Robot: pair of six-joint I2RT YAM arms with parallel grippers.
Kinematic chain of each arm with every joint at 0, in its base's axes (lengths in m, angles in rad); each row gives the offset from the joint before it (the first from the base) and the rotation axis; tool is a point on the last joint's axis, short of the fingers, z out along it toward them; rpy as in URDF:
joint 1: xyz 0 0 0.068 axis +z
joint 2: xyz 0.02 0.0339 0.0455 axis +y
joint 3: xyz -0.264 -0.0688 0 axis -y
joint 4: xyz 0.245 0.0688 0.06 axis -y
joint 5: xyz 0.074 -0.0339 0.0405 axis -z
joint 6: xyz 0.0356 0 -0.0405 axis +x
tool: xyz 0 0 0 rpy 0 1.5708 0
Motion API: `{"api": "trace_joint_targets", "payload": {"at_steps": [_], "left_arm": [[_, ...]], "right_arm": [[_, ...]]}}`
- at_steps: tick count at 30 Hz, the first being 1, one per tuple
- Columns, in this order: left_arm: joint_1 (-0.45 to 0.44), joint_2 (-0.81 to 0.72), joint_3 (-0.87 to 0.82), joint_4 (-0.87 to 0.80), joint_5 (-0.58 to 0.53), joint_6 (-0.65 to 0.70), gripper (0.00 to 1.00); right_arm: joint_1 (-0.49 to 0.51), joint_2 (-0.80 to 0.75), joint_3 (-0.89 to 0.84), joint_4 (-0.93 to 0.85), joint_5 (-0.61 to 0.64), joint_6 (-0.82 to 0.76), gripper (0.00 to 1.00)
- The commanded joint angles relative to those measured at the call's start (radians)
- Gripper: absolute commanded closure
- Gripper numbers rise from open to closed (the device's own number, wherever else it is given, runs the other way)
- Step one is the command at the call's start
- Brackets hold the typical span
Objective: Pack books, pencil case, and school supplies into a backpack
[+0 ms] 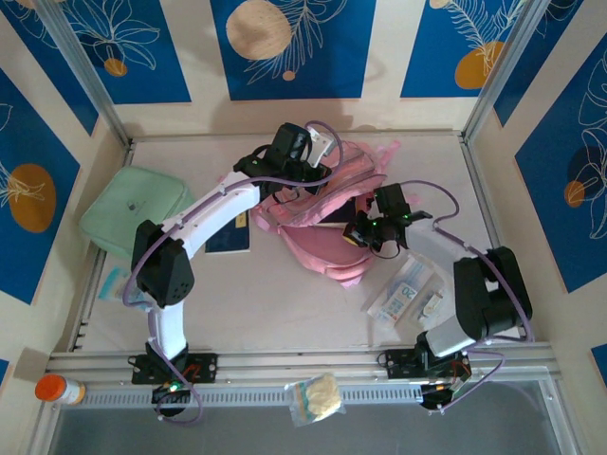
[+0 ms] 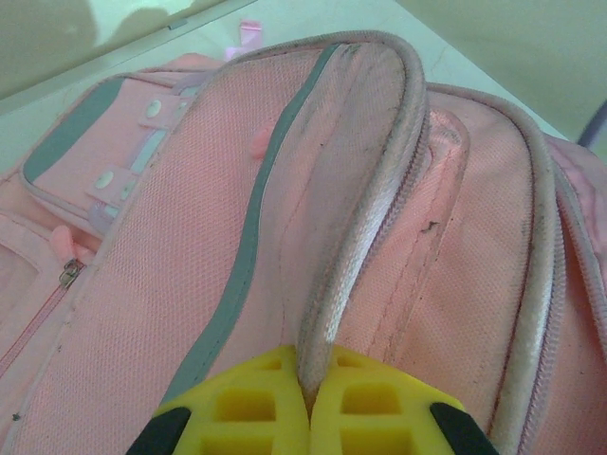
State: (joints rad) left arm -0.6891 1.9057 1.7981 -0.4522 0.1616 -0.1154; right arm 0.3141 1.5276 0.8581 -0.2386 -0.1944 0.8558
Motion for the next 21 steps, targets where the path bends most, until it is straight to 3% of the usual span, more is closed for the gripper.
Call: {"api": "trace_joint_targets", "payload": {"at_steps": [1,10,15,21], "left_arm": [[0.006,-0.07,0.016,0.102,0.053,-0.018,1.0],[0.007,-0.074,0.018,0.091,0.067,-0.014,1.0],[0.008,-0.065,0.021,0.098,0.077,-0.023,1.0],[0.014,-0.063,0.018,0.101,0.067,-0.025,1.0]], "right_arm": [[0.027,0.086,0.028,0.106,0.071,0.06,1.0],[0.0,0.194,0.104,0.2,0.266,0.046,1.0],[-0.03,0.246,0.164,0.234,0.264,0.034,1.0],[0.002,0.221,0.142,0.22,0.228,-0.031,0.98]]}}
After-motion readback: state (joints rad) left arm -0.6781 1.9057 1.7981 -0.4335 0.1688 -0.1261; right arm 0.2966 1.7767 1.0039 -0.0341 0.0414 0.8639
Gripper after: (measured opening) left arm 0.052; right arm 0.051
